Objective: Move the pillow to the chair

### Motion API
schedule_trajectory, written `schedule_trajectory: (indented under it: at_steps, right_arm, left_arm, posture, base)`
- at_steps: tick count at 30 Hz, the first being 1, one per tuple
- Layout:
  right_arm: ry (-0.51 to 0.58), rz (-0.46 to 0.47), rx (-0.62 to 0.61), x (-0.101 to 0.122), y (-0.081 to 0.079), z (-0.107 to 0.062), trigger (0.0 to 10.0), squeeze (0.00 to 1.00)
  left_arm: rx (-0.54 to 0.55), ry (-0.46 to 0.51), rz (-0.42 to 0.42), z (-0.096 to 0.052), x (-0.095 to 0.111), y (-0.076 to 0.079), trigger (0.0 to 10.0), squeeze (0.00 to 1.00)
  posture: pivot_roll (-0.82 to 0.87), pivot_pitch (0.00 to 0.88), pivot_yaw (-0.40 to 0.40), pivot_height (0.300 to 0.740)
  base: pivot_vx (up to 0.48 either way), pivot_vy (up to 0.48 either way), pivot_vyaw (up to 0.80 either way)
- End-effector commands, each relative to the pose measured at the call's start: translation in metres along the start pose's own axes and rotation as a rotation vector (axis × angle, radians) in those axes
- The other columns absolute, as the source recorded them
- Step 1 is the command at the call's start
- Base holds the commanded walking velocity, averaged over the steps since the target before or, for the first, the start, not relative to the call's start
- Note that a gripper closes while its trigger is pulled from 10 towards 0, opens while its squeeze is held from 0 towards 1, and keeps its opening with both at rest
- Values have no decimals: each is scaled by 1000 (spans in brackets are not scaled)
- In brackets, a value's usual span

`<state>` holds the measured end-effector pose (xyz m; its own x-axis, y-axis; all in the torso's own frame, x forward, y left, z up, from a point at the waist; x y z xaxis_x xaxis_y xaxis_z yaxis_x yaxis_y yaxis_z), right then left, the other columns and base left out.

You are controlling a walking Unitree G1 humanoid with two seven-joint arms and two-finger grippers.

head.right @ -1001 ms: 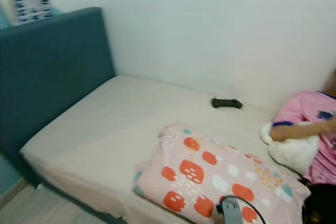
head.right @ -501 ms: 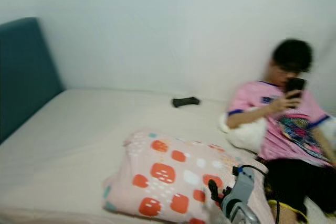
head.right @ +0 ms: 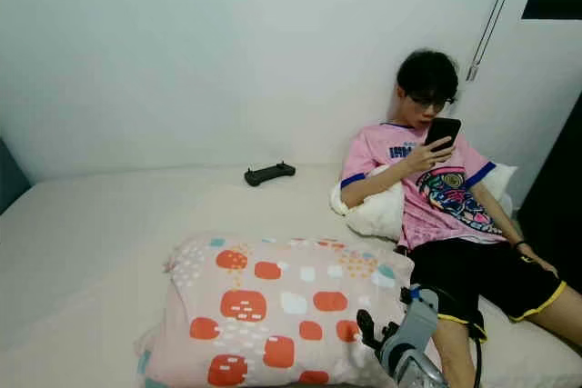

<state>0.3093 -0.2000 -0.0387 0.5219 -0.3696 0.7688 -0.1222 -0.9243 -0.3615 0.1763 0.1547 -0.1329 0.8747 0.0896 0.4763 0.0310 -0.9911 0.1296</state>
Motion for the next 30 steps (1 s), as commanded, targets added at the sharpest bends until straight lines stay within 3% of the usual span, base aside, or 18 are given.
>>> schedule_trajectory:
  at_steps: [1,8,15,18,19,21,25,30]
  right_arm:
    - [-22,12,13,-3,-5,2,10000,0]
    - [-23,34,18,-5,-5,1,10000,0]
    - [-15,72,75,-4,-14,2,10000,0]
    - [-21,85,110,-5,-24,5,10000,0]
    - [-35,87,144,-7,-34,7,10000,0]
    - [-35,87,144,-7,-34,7,10000,0]
    - [-85,99,182,-21,-54,9,10000,0]
    - [-90,168,108,-27,-50,9,10000,0]
  left_arm:
    - [5,-11,12,-1,-3,-3,10000,0]
    - [6,-14,13,-1,-4,-3,10000,0]
    - [7,-22,13,-1,-8,-3,10000,0]
    - [8,-25,12,-2,-10,-3,10000,0]
    - [10,-26,12,-2,-11,-4,10000,0]
    - [10,-26,12,-2,-11,-4,10000,0]
    - [17,-28,11,-3,-13,-7,10000,0]
    - [24,-34,8,-4,-17,-10,10000,0]
  posture:
    - [-114,26,18,730]
    - [-113,29,16,705]
    - [-109,33,18,675]
    - [-104,34,20,665]
    - [-100,37,20,655]
    - [-100,37,20,655]
    - [-89,44,12,640]
    - [-83,50,8,621]
  base:
    - [0,0,0]
    - [0,0,0]
    - [0,0,0]
    - [0,0,0]
    - [0,0,0]
    - [0,0,0]
    - [0,0,0]
    - [0,0,0]
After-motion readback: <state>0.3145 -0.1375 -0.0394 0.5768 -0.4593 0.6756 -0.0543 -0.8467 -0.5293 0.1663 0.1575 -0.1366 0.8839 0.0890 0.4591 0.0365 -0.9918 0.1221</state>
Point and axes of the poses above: a point about 5 cm out from each wrist's last joint towards the gripper, its own z axis pointing out of the wrist towards the gripper, its own x axis along the axis of the wrist's last joint, y = z × x, the point moved 4 cm from there along z, pointing out of the wrist towards the gripper, and after that the axes turned 7 degrees about -z, right-handed, at the moved point
